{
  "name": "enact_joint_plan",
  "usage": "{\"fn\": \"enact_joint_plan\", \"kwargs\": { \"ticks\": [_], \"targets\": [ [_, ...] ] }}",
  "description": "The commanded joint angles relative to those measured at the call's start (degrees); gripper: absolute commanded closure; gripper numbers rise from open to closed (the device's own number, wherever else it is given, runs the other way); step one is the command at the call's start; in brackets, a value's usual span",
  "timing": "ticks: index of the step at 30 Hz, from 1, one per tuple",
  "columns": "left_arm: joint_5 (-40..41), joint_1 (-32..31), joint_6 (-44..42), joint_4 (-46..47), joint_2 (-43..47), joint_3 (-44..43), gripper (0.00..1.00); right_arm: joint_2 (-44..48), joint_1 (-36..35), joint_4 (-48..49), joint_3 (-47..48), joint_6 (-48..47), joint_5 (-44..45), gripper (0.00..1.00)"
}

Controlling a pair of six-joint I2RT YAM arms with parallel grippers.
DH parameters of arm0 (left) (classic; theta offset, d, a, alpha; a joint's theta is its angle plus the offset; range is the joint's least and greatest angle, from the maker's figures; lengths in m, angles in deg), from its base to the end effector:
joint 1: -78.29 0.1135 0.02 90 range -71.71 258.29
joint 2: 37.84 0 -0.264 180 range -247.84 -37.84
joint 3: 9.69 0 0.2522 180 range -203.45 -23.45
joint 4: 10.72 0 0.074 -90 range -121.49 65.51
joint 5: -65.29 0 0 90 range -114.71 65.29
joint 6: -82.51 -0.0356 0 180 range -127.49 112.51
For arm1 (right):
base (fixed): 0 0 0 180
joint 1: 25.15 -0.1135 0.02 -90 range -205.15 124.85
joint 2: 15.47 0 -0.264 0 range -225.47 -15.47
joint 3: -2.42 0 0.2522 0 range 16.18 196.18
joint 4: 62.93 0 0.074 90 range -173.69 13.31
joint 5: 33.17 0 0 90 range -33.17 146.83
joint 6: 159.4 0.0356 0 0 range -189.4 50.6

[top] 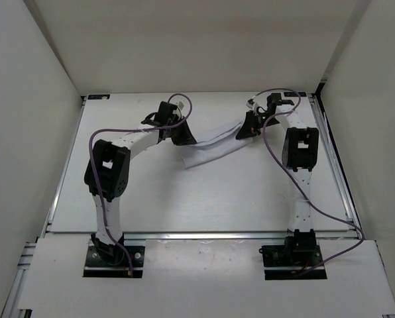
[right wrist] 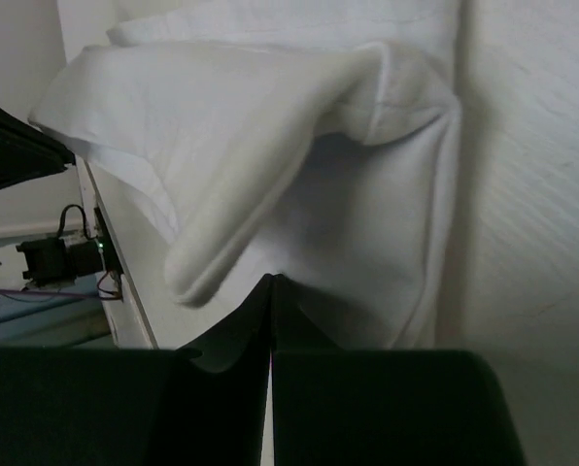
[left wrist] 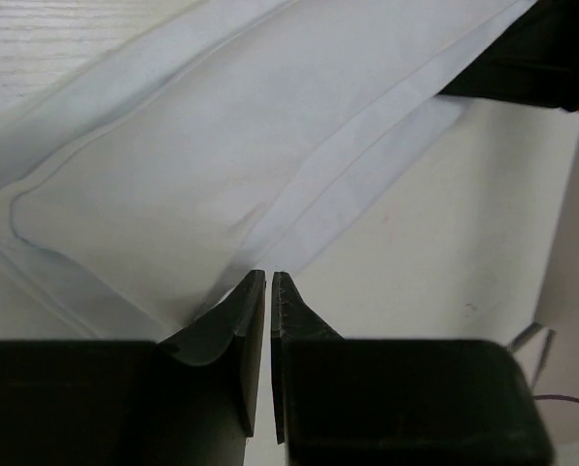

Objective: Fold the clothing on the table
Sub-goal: Fold the skirt

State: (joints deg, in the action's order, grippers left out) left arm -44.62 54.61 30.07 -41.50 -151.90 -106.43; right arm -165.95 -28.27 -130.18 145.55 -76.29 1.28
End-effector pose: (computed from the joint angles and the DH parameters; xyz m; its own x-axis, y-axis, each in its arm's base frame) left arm 0.3982 -0.1879 0.1995 -0.8975 -0.2322 -0.3749 0.0489 0.7924 -0.6080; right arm 0.5225 0.0579 0.1206 -0.9258 -0.1184 -0.3590 -0.3631 0.5426 0.7574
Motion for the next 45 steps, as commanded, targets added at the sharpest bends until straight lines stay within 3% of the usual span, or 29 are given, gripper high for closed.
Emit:
{"fn": "enact_joint_plan", "kwargs": {
  "ticks": [1, 11, 14, 15, 18, 23, 27, 30, 36, 40, 45],
  "targets": [
    [4.3, -1.5, -7.8, -6.1, -1.4, -4.2, 0.86, -0.6, 1.7, 4.4, 3.2, 6.0, -3.7, 1.0],
    [7.7, -1.8, -9.4, -7.3, -4.6, -9.0, 0.87, -5.7, 3.0, 17.2, 7.1, 25.3, -12.5, 1.0],
    [7.9, -1.0, -9.3, -7.3, -4.9, -9.4, 0.88, -12.4, 3.0, 26.4, 14.0, 43.9, -19.8, 1.0],
    [8.1, -0.7, -9.5, -7.3, -4.9, -9.5, 0.88, -12.4, 2.9, 31.6, 13.5, 44.9, -21.0, 1.0],
    [8.2, 0.3, -9.7, -7.6, -5.8, -11.6, 0.88, -10.5, 1.6, 33.4, 10.6, 45.2, -22.2, 1.0],
    [8.9, 3.0, -7.3, -5.8, -7.6, -15.6, 0.89, -11.4, -0.8, 31.4, 16.3, 43.4, -22.0, 1.0],
    [8.6, 6.4, -3.6, -2.6, -9.2, -18.4, 0.88, -9.6, -1.2, 40.7, 12.6, 49.2, -22.0, 1.0],
    [8.1, 8.2, -2.7, -1.9, -9.4, -19.8, 0.88, -8.7, -1.4, 42.2, 10.9, 49.6, -23.6, 1.0],
    [7.2, 6.6, -3.3, 0.0, -3.0, -13.6, 0.89, -9.7, 0.9, 26.3, 20.0, 37.0, -21.6, 1.0],
    [4.1, 4.1, -3.2, 3.7, 3.0, -4.1, 0.87, -8.3, 2.5, 32.1, 16.3, 40.7, -22.5, 1.0],
    [0.7, -3.0, -9.7, -6.0, 3.8, -6.9, 0.91, -8.3, 2.9, 32.5, 15.5, 40.6, -22.6, 1.0]
  ]
}}
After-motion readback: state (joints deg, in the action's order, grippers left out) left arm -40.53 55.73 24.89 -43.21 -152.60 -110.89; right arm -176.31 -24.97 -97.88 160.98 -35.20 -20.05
